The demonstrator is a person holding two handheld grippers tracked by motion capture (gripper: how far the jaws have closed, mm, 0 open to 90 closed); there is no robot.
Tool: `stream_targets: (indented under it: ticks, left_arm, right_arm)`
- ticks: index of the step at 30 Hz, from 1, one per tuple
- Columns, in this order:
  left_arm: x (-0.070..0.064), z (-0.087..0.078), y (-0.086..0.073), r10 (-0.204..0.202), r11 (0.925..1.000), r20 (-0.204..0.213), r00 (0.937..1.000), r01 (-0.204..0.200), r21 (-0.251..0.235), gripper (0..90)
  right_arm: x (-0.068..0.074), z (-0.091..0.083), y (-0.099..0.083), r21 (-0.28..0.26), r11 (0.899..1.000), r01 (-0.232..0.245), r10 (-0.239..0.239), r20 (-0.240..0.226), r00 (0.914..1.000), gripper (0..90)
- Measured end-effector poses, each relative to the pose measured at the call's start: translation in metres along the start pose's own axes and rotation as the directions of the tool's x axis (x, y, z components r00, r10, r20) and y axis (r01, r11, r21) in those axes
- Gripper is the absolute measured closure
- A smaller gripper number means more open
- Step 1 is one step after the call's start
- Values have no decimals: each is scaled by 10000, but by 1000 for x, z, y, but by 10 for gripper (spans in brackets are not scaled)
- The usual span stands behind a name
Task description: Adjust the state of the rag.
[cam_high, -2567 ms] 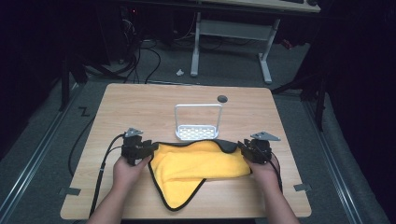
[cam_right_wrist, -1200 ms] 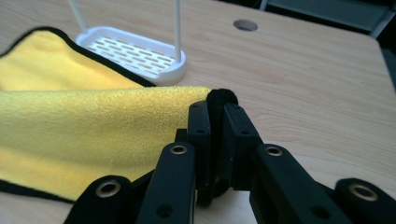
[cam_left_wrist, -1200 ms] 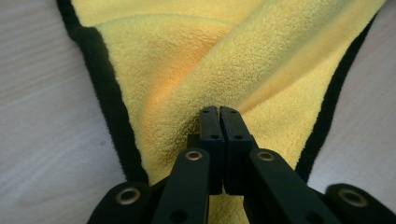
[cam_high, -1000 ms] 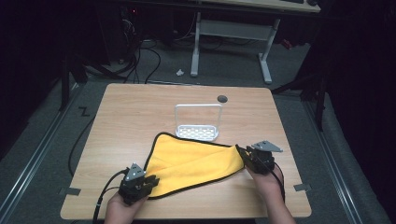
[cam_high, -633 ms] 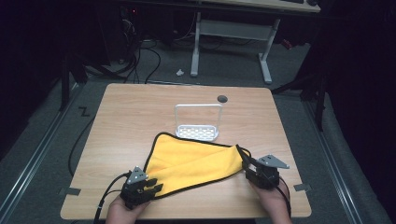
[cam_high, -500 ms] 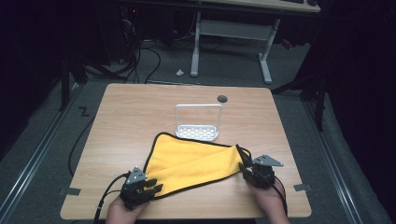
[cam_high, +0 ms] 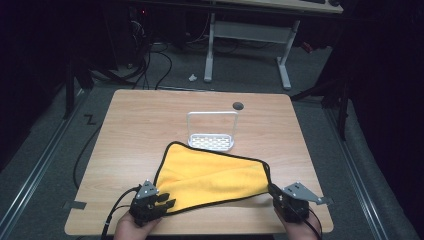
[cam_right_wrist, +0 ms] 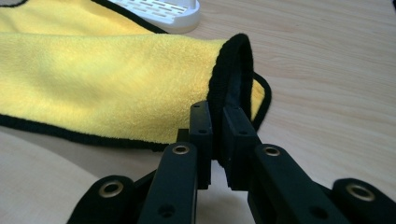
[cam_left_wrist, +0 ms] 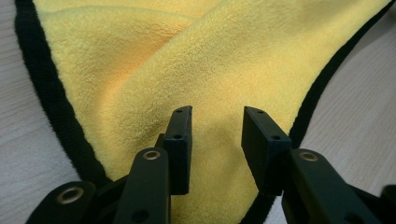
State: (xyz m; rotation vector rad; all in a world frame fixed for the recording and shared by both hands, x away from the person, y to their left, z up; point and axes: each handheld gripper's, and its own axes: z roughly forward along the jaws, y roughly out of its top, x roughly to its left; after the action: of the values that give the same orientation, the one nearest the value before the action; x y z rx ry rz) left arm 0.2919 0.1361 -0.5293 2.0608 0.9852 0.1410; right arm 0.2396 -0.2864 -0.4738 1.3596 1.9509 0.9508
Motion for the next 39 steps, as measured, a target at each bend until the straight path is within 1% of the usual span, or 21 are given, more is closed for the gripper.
stream_targets:
  ticks: [3, 6, 7, 9, 12, 15, 18, 19, 20, 22, 23, 26, 27, 28, 29, 31, 32, 33, 34, 35, 39]
  left_arm:
    - [-3, 0, 0, 70, 10000, -15, 10000, -70, 29, 632]
    - [-2, -1, 0, 21, 10000, 27, 10000, -22, 91, 631]
    - [-2, -1, 0, -43, 10000, 43, 10000, 43, 80, 631]
    - [0, -2, 0, -57, 9999, 70, 10000, 56, 112, 631]
    - [1, -2, 0, -84, 9999, 139, 9999, 82, 129, 631]
    - [4, -3, 0, -131, 9998, 258, 9996, 128, 127, 632]
    - [10, -6, -2, -324, 9994, 277, 9991, 321, 99, 643]
    - [12, -8, -2, -421, 9991, 236, 9988, 419, 69, 646]
    - [17, -10, -3, -522, 9986, 83, 9986, 521, 35, 651]
    - [19, -12, -4, -597, 9982, -7, 9982, 597, 12, 652]
    - [23, -14, -4, -687, 9976, -279, 9972, 687, -20, 661]
    - [24, -15, -3, -789, 9969, -415, 9960, 790, 12, 667]
    - [22, -14, -2, -821, 9966, -313, 9961, 820, -36, 664]
    - [17, -14, 0, -706, 9974, -17, 9975, 706, -143, 656]
    - [9, -12, 2, -401, 9990, 145, 9991, 404, -204, 646]
    - [-4, -5, 6, 235, 9997, -4, 9997, -235, -20, 625]
    - [-6, 0, 6, 287, 9994, 39, 9996, -288, 191, 622]
    - [-7, 4, 4, 245, 9993, 119, 9996, -248, 277, 622]
    - [-7, 4, 3, 133, 9998, 160, 9998, -135, 122, 625]
    - [-5, 2, 2, -15, 9998, 250, 9997, 10, 201, 649]
    - [-4, -3, -4, -5, 9999, 291, 9996, 0, 168, 701]
  right_arm:
    - [0, -22, -3, -147, 9999, -34, 37, 212, 9998, 790]
    - [-4, -37, -1, -384, 9992, -122, 137, 393, 9991, 763]
    - [-7, -41, 2, -428, 9991, -48, 71, 551, 9985, 763]
    - [-8, -39, 4, -399, 9992, -17, 39, 565, 9984, 763]
    - [-10, -23, 8, -146, 9999, 73, -65, 567, 9984, 763]
    - [-14, 3, 10, 242, 9997, -6, -7, 562, 9984, 770]
    - [-22, 30, 10, 622, 9980, -78, 38, 650, 9979, 781]
    - [-25, 38, 11, 754, 9970, -173, 123, 667, 9977, 788]
    - [-29, 54, 11, 998, 9947, -247, 183, 648, 9977, 799]
    - [-29, 59, 12, 1093, 9937, -252, 183, 641, 9978, 807]
    - [-29, 73, 13, 1311, 9912, -204, 127, 588, 9982, 823]
    - [-29, 82, 14, 1525, 9883, -103, 11, 602, 9982, 837]
    - [-30, 87, 14, 1686, 9857, -9, -97, 620, 9980, 843]
    - [-32, 91, 14, 1777, 9841, -29, -85, 634, 9980, 853]
    - [-34, 95, 13, 1903, 9817, -29, -83, 580, 9983, 860]
    - [-37, 100, 12, 1951, 9808, 1, -115, 571, 9983, 879]
    - [-39, 102, 14, 1987, 9800, -42, -72, 565, 9984, 882]
    - [-40, 104, 15, 2018, 9794, 24, -143, 576, 9982, 883]
    - [-42, 106, 17, 2004, 9797, 82, -208, 610, 9979, 886]
    - [-47, 111, 19, 1977, 9803, 31, -149, 581, 9982, 894]
    - [-56, 120, 25, 1911, 9813, -222, 111, 589, 9982, 900]
